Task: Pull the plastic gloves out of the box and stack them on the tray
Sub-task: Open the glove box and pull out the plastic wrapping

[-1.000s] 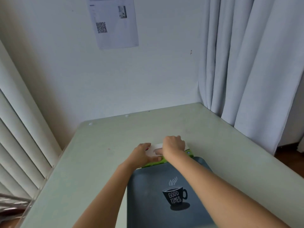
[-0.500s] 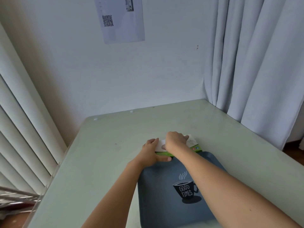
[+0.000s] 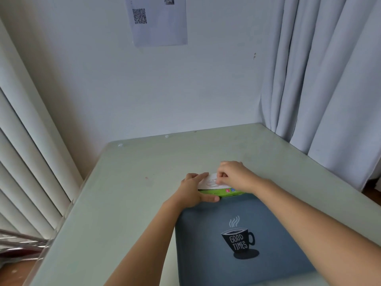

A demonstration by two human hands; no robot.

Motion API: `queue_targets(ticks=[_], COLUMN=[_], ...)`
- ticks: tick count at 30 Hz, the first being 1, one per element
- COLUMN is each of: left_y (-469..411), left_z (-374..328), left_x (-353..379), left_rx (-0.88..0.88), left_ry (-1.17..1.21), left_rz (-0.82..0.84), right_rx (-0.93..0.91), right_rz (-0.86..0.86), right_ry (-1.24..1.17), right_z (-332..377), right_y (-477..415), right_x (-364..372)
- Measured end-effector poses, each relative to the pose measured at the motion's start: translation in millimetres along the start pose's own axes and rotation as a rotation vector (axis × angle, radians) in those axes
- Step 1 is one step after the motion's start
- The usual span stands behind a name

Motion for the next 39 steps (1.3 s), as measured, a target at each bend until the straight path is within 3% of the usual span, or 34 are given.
queue_targets(ticks=[3, 11, 15, 22, 28, 39], left_y=[0.0, -0.5, 0.8, 2.0, 3.0, 4.0], left_z=[-0.8, -0.6, -1.5, -2.1, -1.7, -7.2], left_x=[-0.1, 0.9, -0.2, -0.5, -1.1, -2.1], left_rx=[-0.013, -0.026, -0.025, -0.030, -0.028, -0.044], left_ry=[0.005, 0.012, 0.015, 0.000, 0.009, -0.040], left_rz=[0.010, 0.007, -0.003, -0.019, -0.041, -0.068], right_rx=[-0.003, 0.101, 0.017, -0.093, -0.009, -0.405], right_rz=[-0.037, -0.108, 0.033, -0.176, -0.067, -0.408], right_ry=[-0.246, -0.574, -0.330, -0.368, -0.177, -0.031], right_z=[-8.7, -31.0, -20.5, -7.3, -20.5, 6.9], right_y=[1.6, -2.4, -5.1, -0.6, -4.6, 26.7], right_x=[-4.9, -2.0, 0.8, -12.7, -6.1, -6.1])
Point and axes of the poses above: each hand's wrist, its own y-axis away from the middle knuckle, its own x-axis out of the palm, z = x × y, the point moved 7 cm from there along -y, towards the middle knuckle, and after that the axes turned 1 degree about -z, right-handed, at the moved point
